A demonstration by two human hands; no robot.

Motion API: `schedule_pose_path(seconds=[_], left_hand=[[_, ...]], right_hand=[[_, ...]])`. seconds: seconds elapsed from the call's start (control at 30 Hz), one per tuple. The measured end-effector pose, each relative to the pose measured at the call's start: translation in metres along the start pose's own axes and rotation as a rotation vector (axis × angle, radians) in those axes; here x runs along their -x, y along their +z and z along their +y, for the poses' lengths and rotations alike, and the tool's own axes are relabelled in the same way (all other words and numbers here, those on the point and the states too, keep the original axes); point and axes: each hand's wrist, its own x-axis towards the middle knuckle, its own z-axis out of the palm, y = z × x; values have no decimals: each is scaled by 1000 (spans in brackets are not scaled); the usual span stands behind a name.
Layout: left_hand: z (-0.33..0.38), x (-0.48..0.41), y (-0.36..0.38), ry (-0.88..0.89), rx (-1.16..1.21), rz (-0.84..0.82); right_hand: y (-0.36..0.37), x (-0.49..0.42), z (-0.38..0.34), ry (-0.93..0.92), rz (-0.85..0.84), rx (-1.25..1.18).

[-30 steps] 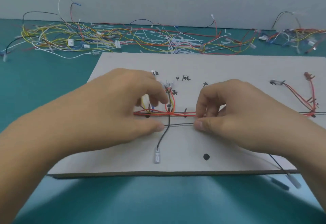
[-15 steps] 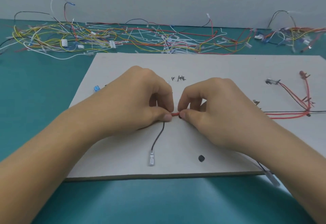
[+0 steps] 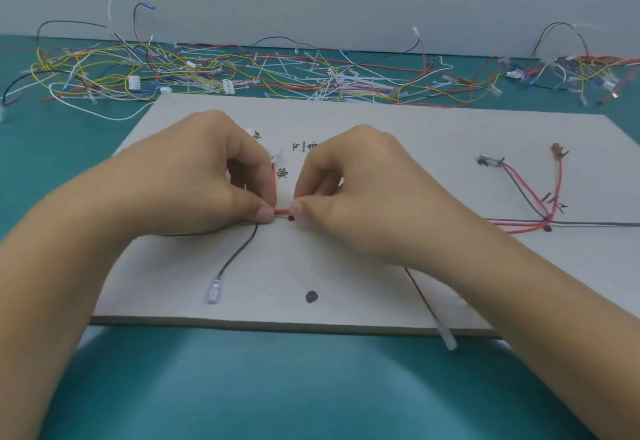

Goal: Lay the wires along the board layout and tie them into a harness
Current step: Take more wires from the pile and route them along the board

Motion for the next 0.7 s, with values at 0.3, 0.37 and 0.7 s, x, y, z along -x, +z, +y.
schedule_pose_path(seconds=[0.3,0.37,0.7], left_hand=[[2,7,1,99,11,-55],[5,8,4,134,16,-85],[17,13,15,216,26,-142]], right_hand=[[-44,26,28,53,-377,-286],[-54,27,31,63,-439,-269],[-76,31,42,66,-645,-151]])
